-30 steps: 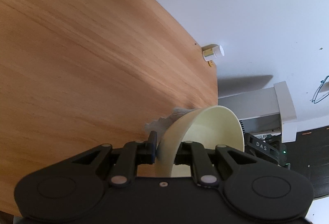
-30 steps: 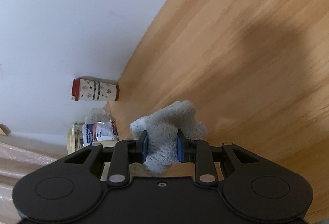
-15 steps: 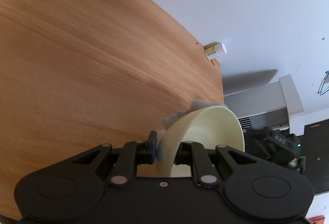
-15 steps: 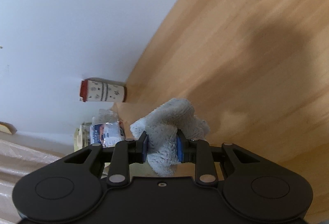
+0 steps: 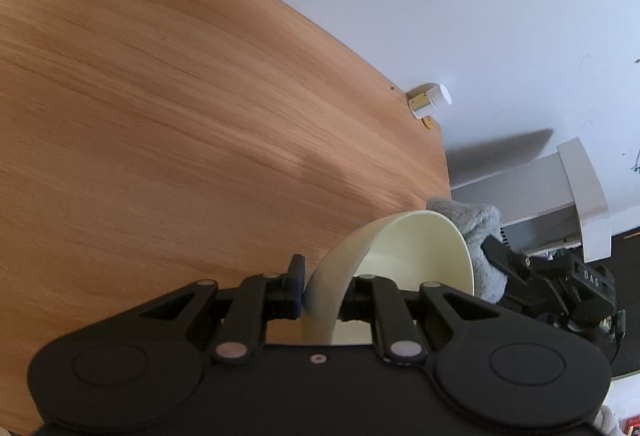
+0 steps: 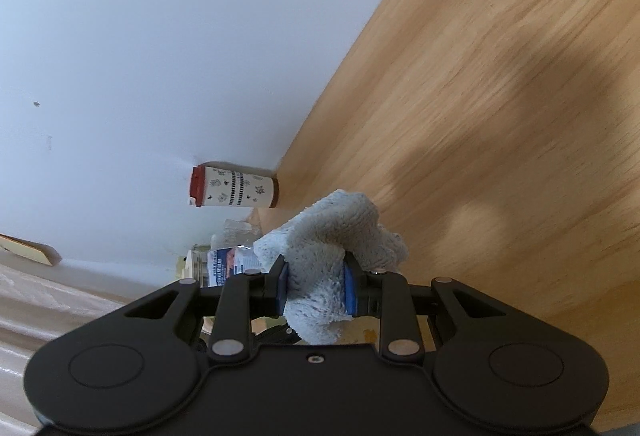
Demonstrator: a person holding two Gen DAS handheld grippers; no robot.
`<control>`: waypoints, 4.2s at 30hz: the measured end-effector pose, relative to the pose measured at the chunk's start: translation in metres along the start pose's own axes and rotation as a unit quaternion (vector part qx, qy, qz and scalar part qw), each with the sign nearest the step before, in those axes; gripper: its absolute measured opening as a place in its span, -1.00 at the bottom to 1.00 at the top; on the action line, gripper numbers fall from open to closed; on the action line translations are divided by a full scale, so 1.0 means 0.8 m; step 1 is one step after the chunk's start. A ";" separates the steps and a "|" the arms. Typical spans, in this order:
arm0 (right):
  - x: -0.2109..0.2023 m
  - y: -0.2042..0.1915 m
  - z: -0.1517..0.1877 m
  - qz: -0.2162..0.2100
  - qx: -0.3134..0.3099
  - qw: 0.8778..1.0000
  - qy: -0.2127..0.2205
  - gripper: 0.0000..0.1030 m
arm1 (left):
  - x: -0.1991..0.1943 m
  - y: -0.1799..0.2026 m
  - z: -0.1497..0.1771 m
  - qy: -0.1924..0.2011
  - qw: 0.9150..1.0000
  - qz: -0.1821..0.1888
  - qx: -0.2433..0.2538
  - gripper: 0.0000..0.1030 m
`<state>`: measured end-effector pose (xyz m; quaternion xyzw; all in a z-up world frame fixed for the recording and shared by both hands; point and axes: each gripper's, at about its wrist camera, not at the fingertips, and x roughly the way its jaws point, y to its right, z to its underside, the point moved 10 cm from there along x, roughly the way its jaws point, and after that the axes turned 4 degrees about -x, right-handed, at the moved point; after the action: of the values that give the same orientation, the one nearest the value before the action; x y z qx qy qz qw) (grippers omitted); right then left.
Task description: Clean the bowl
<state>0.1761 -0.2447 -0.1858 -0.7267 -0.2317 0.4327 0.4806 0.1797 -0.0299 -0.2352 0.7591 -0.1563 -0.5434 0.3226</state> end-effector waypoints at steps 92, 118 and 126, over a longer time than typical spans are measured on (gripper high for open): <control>0.130 -0.030 -0.002 -0.023 -0.139 0.968 -0.209 -0.42 | 0.005 0.017 -0.012 -0.053 0.989 -0.001 0.137 -0.69; 0.092 0.043 0.003 -0.026 -0.005 0.996 -0.086 -0.42 | -0.009 0.003 -0.027 -0.005 0.998 0.057 -0.003 -0.69; 0.061 0.018 -0.012 -0.052 -0.015 0.997 -0.053 -0.42 | -0.005 -0.002 -0.030 0.003 0.999 0.050 -0.018 -0.69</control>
<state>0.2082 -0.2185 -0.2169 -0.6968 -0.3015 0.4413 0.4783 0.2001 -0.0187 -0.2287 0.7461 -0.1830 -0.5271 0.3633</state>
